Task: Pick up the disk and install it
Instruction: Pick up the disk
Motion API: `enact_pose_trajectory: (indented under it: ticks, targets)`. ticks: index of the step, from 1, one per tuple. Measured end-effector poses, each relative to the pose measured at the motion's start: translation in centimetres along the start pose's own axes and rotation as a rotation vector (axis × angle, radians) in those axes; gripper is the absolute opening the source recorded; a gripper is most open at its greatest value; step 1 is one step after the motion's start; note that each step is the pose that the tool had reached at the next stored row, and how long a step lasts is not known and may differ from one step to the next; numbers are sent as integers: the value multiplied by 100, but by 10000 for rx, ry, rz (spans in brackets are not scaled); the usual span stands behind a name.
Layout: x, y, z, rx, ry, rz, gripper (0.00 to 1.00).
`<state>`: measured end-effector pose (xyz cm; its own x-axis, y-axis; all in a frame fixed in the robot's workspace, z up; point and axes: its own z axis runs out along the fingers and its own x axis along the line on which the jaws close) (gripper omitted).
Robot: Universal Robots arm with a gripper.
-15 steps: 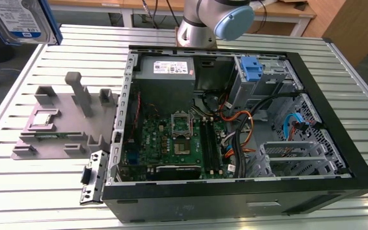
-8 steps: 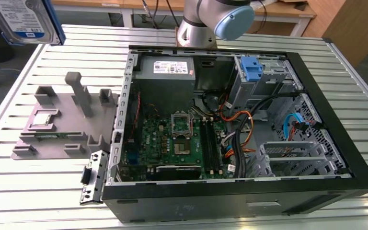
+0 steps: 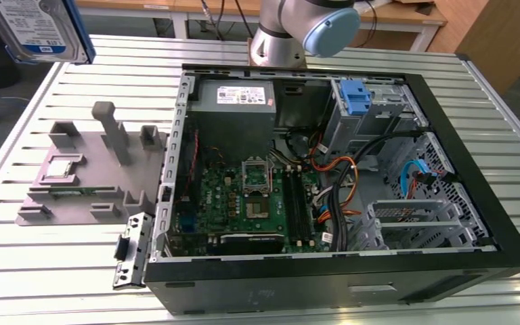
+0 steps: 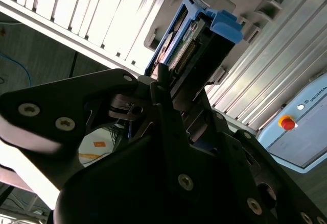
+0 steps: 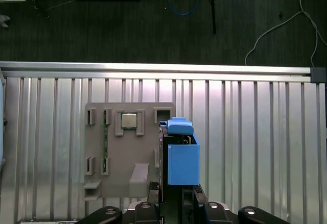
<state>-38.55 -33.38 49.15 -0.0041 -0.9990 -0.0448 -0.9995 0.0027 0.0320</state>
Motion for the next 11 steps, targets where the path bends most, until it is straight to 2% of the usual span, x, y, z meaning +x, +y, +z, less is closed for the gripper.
enact_pose_trajectory:
  ticks: [1,11]
  targets:
    - [0,-12,-1,0,-20,0,35]
    - [-1,-16,-26,0,-20,-1,35]
